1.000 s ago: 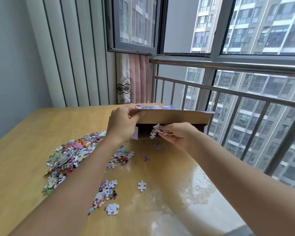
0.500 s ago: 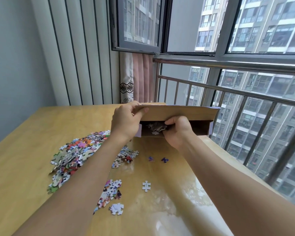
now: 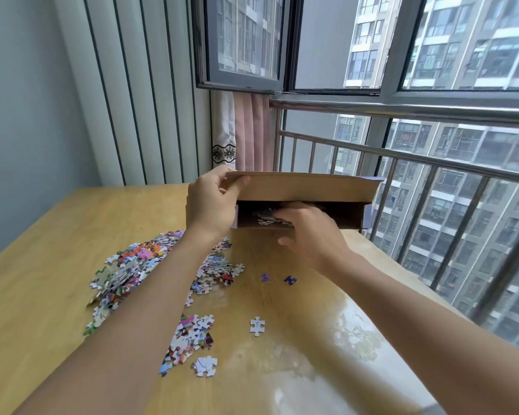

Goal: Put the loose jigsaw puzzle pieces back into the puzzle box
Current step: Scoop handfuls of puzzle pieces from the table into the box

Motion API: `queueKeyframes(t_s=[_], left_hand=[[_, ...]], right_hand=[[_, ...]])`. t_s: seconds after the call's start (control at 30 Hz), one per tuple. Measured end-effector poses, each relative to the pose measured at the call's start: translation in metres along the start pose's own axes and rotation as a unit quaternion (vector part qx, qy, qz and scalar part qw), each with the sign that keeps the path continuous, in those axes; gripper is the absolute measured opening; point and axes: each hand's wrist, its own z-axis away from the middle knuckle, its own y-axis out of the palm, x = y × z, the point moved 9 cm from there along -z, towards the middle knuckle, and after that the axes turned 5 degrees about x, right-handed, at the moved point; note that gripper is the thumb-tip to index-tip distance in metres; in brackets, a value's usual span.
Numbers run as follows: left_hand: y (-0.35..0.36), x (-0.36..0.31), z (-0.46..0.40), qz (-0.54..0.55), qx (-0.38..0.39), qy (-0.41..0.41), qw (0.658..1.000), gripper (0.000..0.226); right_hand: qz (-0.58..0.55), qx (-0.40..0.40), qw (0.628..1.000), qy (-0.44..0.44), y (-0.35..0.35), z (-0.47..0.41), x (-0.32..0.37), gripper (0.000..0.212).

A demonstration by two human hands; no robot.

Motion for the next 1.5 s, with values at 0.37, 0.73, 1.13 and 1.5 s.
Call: queueKeyframes(t_s=[0.37,0.73,1.13,1.5], left_hand=[[0.003,-0.001,0.006,0.053,0.027,-0.012,0.998,0.047],[0.006,0.013,0.005,0.01,0.046,-0.051,0.998,0.029],[0.044,0.046,0.025,-0.253,0.281,-0.045,0.925,0.05],[0.061,0.057,0.041,-0.218,0.31,-0.067,0.923,0.019]], right_hand=[[-0.019,-0.187,0.979,-0.084,-0.078,-0.043,-0.011,0.009],[-0.069,-0.081,0.99,-0.096,-0.05,-0.029,-0.008,0.015],[-0.075,0.086,0.993,0.009,0.047,0.026,-0.023,0.036],[-0.142,0.206,0.967,0.056,0.062,0.074,0.036,0.024]])
